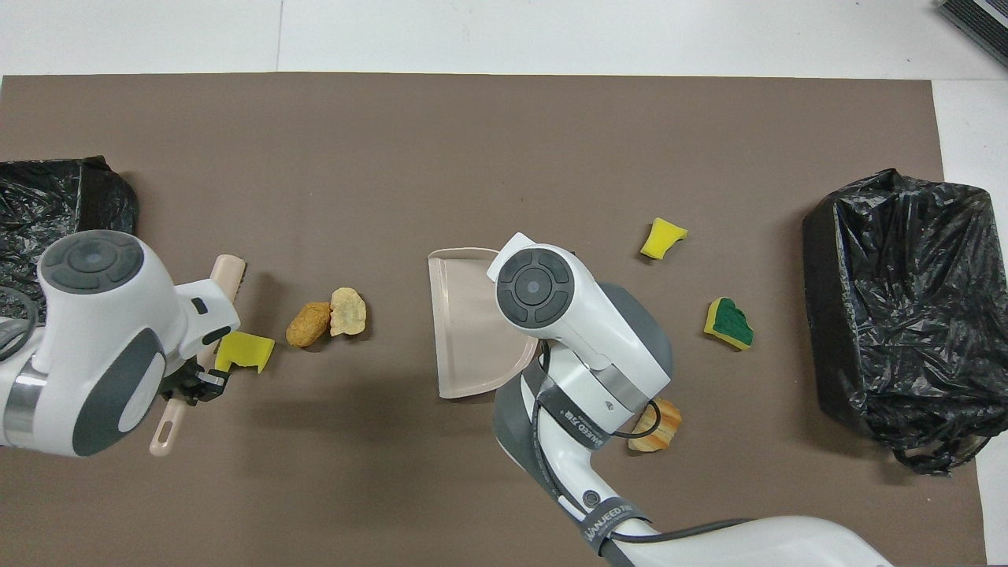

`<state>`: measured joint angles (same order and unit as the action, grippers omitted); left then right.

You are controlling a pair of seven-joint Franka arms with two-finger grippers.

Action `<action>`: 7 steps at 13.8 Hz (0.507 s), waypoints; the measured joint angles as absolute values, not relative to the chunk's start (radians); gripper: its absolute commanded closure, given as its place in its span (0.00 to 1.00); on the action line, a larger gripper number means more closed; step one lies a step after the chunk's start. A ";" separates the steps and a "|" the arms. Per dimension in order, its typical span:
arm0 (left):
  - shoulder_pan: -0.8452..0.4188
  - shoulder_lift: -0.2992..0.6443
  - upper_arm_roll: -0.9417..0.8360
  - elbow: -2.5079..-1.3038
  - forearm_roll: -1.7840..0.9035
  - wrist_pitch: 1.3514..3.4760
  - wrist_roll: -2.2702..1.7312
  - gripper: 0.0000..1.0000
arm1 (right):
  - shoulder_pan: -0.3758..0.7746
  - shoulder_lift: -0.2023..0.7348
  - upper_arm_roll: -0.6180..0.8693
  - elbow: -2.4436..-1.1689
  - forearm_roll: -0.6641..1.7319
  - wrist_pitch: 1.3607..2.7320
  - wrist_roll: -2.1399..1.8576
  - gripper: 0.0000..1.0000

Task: Sweep and dump trash in bin
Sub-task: 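Sweep the bread and sponge pieces with the brush toward the dustpan, then sweep the pieces into the dustpan held by the right gripper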

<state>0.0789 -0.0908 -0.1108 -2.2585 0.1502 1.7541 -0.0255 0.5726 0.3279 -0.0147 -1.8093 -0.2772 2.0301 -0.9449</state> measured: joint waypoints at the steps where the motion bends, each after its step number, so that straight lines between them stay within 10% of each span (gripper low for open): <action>1: 0.103 -0.106 -0.110 -2.288 0.143 1.773 -0.026 1.00 | 0.571 0.328 -0.015 -1.811 -0.277 2.030 -0.945 1.00; 7: 0.122 -0.155 -0.123 -2.405 -0.009 1.917 -0.074 1.00 | 0.568 0.328 -0.017 -1.820 -0.277 2.030 -0.945 1.00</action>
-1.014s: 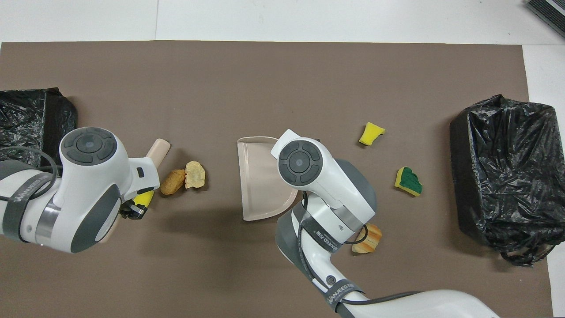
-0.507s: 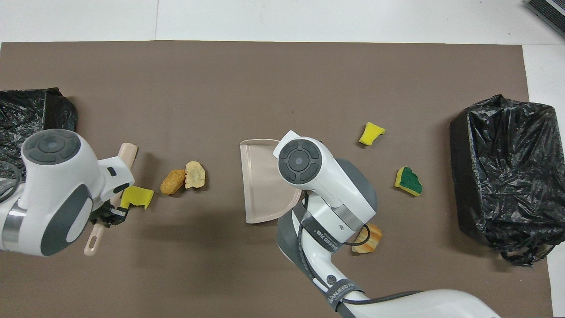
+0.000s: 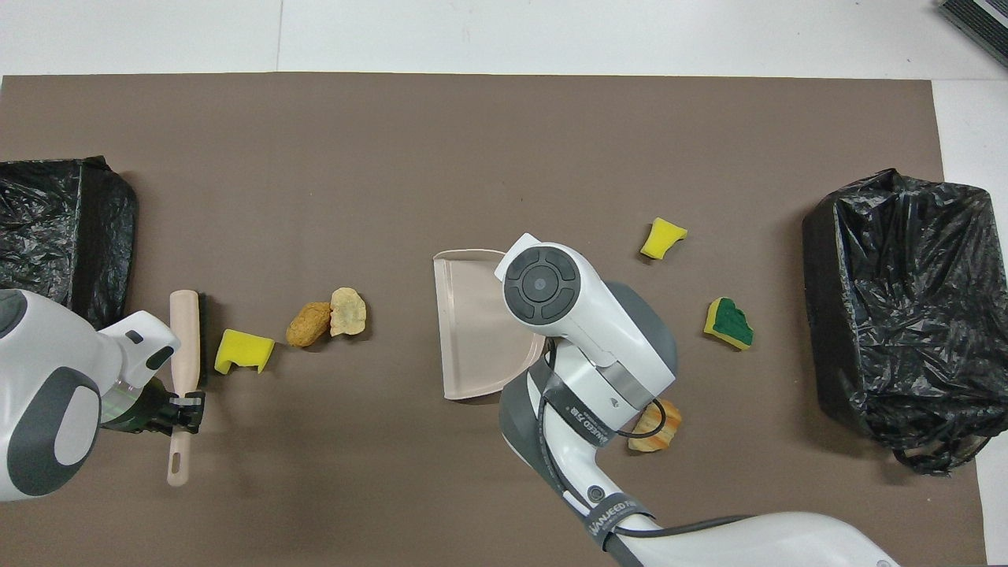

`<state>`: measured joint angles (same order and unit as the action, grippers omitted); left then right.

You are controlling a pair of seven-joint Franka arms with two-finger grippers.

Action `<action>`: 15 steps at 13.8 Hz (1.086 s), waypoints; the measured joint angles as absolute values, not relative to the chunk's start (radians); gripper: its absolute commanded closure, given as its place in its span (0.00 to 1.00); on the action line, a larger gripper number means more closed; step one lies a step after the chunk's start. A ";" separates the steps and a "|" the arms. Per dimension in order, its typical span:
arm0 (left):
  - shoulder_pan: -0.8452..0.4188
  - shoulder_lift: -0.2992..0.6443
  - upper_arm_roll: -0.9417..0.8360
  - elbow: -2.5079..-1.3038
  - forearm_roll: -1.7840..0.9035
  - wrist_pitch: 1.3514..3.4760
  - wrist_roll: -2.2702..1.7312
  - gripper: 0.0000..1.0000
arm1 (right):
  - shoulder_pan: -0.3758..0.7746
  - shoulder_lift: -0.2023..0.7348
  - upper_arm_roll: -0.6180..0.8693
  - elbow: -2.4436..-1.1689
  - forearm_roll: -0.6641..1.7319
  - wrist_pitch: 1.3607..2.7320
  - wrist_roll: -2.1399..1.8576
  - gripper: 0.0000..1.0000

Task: Sweep and dump trash in bin
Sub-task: 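Sweep the pieces into the dustpan held by the right gripper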

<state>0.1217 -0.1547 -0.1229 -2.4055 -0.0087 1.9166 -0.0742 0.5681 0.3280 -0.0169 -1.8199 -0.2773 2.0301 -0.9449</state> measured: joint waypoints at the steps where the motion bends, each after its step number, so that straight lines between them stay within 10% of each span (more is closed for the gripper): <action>1: 0.099 -0.152 -0.125 -2.408 -0.025 1.937 -0.092 1.00 | 0.568 0.328 -0.017 -1.820 -0.277 2.031 -0.945 1.00; 15: -0.395 -0.040 -0.139 -2.356 -0.418 2.158 -0.395 1.00 | 0.568 0.328 -0.017 -1.825 -0.276 2.044 -0.905 1.00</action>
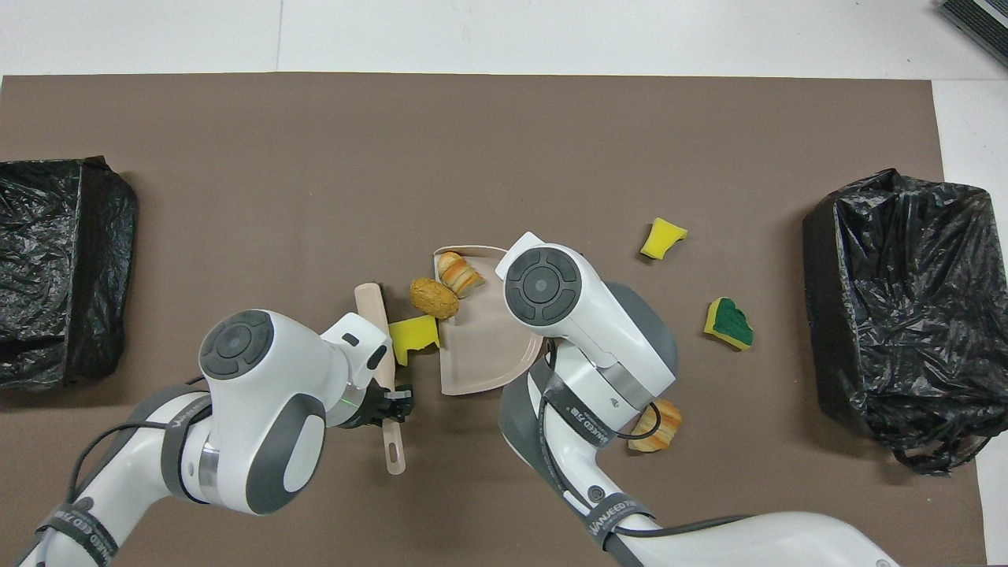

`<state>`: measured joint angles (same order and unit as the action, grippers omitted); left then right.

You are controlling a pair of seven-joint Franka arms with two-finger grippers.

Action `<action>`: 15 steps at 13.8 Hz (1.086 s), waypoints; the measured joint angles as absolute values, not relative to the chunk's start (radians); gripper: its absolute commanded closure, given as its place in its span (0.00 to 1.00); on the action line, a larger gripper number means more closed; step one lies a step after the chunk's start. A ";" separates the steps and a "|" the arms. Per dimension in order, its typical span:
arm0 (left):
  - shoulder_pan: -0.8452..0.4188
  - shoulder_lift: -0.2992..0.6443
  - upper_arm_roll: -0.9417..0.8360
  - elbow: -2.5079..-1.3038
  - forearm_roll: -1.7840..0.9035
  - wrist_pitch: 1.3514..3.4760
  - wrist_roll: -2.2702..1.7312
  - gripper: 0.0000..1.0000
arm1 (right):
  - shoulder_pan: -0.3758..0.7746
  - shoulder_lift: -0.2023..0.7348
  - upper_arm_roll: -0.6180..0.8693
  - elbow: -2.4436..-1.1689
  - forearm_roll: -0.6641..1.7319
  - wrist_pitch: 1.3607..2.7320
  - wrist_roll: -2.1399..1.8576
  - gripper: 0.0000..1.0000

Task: Sweep and dump trash in bin
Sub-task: 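Sweep the pieces into the dustpan held by the right gripper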

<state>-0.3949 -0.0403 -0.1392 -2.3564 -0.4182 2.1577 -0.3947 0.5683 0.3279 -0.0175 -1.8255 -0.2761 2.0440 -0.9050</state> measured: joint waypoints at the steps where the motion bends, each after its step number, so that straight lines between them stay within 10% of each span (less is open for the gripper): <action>1: -0.426 -0.036 -0.140 -2.347 -0.452 2.168 -0.397 1.00 | 0.568 0.328 -0.017 -1.827 -0.276 2.044 -0.901 1.00; 15: -0.527 -0.013 -0.114 -2.070 -0.417 1.957 -0.427 1.00 | 0.473 0.291 -0.018 -1.886 -0.276 2.093 -0.941 1.00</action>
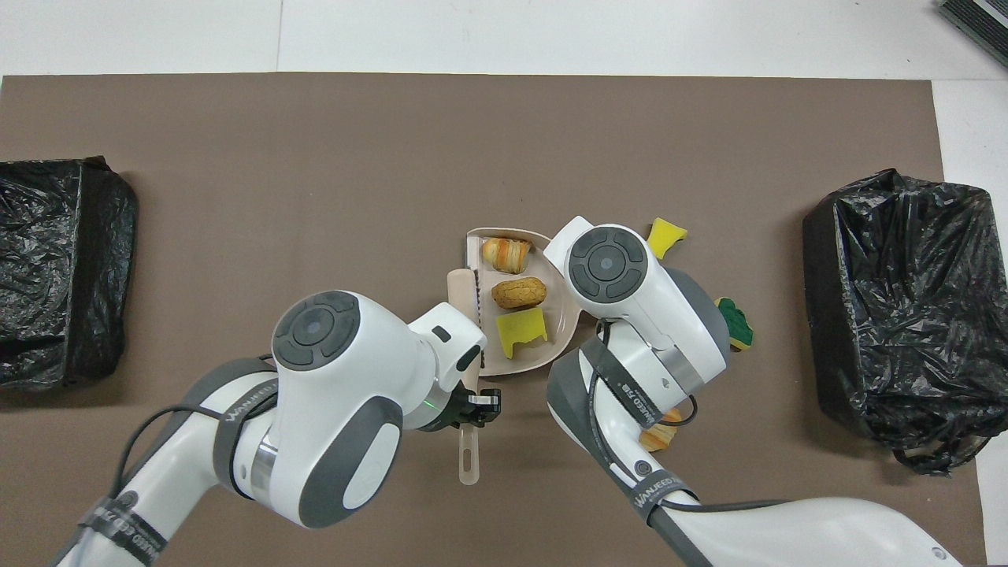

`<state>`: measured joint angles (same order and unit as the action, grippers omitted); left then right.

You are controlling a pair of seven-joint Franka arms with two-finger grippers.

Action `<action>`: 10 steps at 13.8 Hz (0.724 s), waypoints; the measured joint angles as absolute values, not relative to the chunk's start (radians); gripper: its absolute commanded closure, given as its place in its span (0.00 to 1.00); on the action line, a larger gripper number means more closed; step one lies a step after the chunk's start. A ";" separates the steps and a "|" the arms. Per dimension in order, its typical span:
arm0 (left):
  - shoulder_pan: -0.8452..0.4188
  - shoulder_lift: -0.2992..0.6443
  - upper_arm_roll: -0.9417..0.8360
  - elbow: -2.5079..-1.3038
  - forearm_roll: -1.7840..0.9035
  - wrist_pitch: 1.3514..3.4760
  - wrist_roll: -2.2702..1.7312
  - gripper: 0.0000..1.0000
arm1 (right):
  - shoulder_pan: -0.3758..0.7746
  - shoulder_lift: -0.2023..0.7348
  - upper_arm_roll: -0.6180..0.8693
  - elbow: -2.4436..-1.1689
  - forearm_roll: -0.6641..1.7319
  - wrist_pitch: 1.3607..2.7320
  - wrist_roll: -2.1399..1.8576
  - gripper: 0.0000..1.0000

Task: Sweep and dump trash in bin
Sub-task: 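Sweep the pieces into the dustpan held by the right gripper, then carry the loaded dustpan with the right gripper to the nearby black bag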

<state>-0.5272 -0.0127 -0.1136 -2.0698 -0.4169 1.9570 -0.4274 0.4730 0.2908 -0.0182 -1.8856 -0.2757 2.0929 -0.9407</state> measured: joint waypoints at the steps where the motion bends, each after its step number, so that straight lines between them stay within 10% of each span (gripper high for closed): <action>1: -0.513 -0.028 -0.112 -2.045 -0.387 1.915 -0.430 1.00 | 0.470 0.284 -0.018 -1.885 -0.276 2.093 -0.941 1.00; 10: -0.578 -0.107 -0.147 -2.100 -0.321 1.819 -0.617 1.00 | 0.319 0.208 -0.021 -1.809 -0.248 2.007 -1.143 1.00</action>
